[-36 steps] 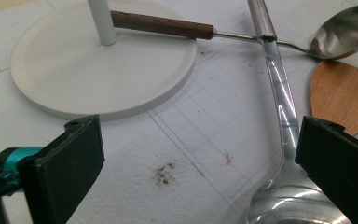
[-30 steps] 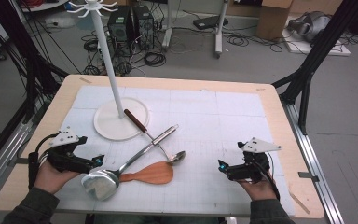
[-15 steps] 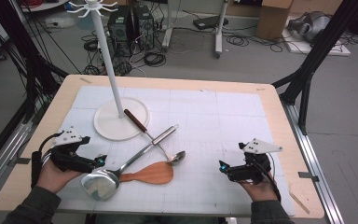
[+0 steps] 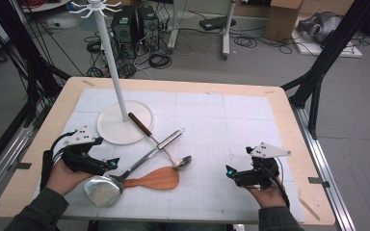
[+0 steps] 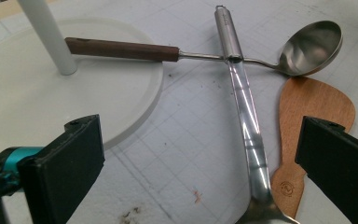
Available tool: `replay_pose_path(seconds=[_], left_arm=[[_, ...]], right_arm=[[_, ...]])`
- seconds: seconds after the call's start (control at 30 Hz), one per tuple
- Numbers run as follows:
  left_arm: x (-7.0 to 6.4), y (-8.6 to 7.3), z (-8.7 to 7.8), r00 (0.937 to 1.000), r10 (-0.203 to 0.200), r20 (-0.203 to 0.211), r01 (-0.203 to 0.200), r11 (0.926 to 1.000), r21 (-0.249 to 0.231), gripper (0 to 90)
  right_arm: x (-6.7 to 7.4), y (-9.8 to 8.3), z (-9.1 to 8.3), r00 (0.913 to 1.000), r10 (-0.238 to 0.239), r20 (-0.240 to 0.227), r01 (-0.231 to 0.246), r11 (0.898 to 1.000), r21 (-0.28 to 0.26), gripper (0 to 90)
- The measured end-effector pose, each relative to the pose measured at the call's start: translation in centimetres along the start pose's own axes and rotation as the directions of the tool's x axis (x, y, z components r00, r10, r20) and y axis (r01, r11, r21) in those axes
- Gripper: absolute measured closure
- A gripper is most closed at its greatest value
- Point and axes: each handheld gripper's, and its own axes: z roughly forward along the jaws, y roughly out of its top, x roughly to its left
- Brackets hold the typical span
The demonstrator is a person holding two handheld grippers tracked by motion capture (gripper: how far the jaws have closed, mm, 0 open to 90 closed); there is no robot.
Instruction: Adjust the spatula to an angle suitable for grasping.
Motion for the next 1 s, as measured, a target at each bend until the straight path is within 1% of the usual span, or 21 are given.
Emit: replay_pose_path(seconds=[0.07, 0.1, 0.13, 0.2, 0.23, 0.27, 0.33, 0.37, 0.43, 0.47, 0.53, 0.57, 0.63, 0.7, 0.8, 0.87, 0.97, 1.0], left_arm=[[-0.1, 0.2, 0.2, 1.0000, 0.003, 0.006, -0.003, 1.0000, 0.002, 1.8], [-0.2, 0.5, 0.6, 0.9998, 0.004, 0.017, -0.004, 0.9999, 0.015, 1.8], [-0.2, 0.5, 0.6, 0.9998, 0.004, 0.017, -0.004, 0.9999, 0.015, 1.8], [-0.2, 0.8, 1.0, 0.9996, 0.008, 0.026, -0.009, 0.9996, 0.028, 1.8], [-0.4, 1.2, 1.4, 0.9994, 0.010, 0.032, -0.011, 0.9993, 0.036, 1.8], [-0.4, 1.2, 1.4, 0.9994, 0.010, 0.032, -0.011, 0.9993, 0.036, 1.8], [-0.8, 1.9, 2.0, 0.9989, 0.021, 0.041, -0.023, 0.9988, 0.043, 1.9], [-0.8, 1.9, 2.0, 0.9989, 0.021, 0.041, -0.023, 0.9988, 0.043, 1.8], [-1.2, 2.5, 2.7, 0.9982, 0.035, 0.049, -0.037, 0.9976, 0.058, 1.8], [-1.2, 2.5, 2.7, 0.9982, 0.035, 0.049, -0.037, 0.9976, 0.058, 1.8], [-1.5, 3.2, 3.4, 0.9972, 0.046, 0.059, -0.051, 0.9957, 0.078, 1.9], [-1.5, 3.2, 3.4, 0.9972, 0.046, 0.059, -0.051, 0.9957, 0.078, 1.8], [-1.9, 3.8, 3.9, 0.9961, 0.061, 0.064, -0.067, 0.9941, 0.086, 1.9], [-2.0, 4.2, 4.3, 0.9955, 0.071, 0.062, -0.076, 0.9936, 0.084, 3.4], [-2.0, 4.6, 4.9, 0.9956, 0.069, 0.063, -0.074, 0.9935, 0.086, 5.3], [-2.0, 4.6, 5.4, 0.9960, 0.077, 0.045, -0.081, 0.9923, 0.094, 6.9], [-1.9, 4.6, 6.1, 0.9966, 0.074, 0.037, -0.077, 0.9909, 0.110, 8.6], [-1.9, 4.5, 6.3, 0.9962, 0.078, 0.038, -0.082, 0.9896, 0.118, 9.6]], right_arm=[[0.0, 0.0, 0.0, 1.0000, -0.005, 0.000, 0.005, 1.000, -0.002, 0.5], [0.0, 0.1, 0.0, 1.0000, 0.000, -0.001, 0.000, 1.000, 0.000, 0.5], [0.0, 0.1, 0.0, 1.0000, 0.000, -0.001, 0.000, 1.000, 0.000, 0.5], [0.0, 0.1, 0.1, 1.0000, 0.000, -0.002, 0.000, 1.000, -0.001, 0.5], [0.0, 0.1, 0.1, 1.0000, -0.001, -0.004, 0.001, 1.000, -0.001, 0.5], [0.0, 0.1, 0.1, 1.0000, -0.001, -0.004, 0.001, 1.000, -0.001, 0.5], [0.0, 0.2, 0.1, 1.0000, -0.001, -0.004, 0.001, 1.000, -0.004, 0.5], [0.0, 0.2, 0.1, 1.0000, -0.001, -0.004, 0.001, 1.000, -0.004, 0.5], [0.0, 0.2, 0.2, 1.0000, -0.003, -0.007, 0.003, 1.000, -0.006, 0.5], [0.0, 0.2, 0.2, 1.0000, -0.003, -0.007, 0.003, 1.000, -0.006, 0.5], [0.0, 0.2, 0.2, 1.0000, -0.005, -0.008, 0.005, 1.000, -0.005, 0.5], [0.0, 0.2, 0.2, 1.0000, -0.005, -0.008, 0.005, 1.000, -0.005, 0.5], [0.0, 0.3, 0.2, 0.9999, -0.005, -0.011, 0.005, 1.000, -0.007, 0.5], [0.0, 0.3, 0.2, 0.9999, -0.009, -0.014, 0.009, 1.000, -0.006, 0.5], [0.0, 0.3, 0.3, 0.9998, -0.010, -0.015, 0.010, 1.000, -0.006, 0.5], [0.0, 0.3, 0.3, 0.9999, -0.007, -0.014, 0.007, 1.000, -0.005, 0.5], [0.0, 0.3, 0.4, 0.9999, -0.008, -0.013, 0.008, 1.000, -0.004, 0.5], [0.0, 0.4, 0.4, 0.9999, -0.002, -0.014, 0.002, 1.000, -0.006, 0.5]])
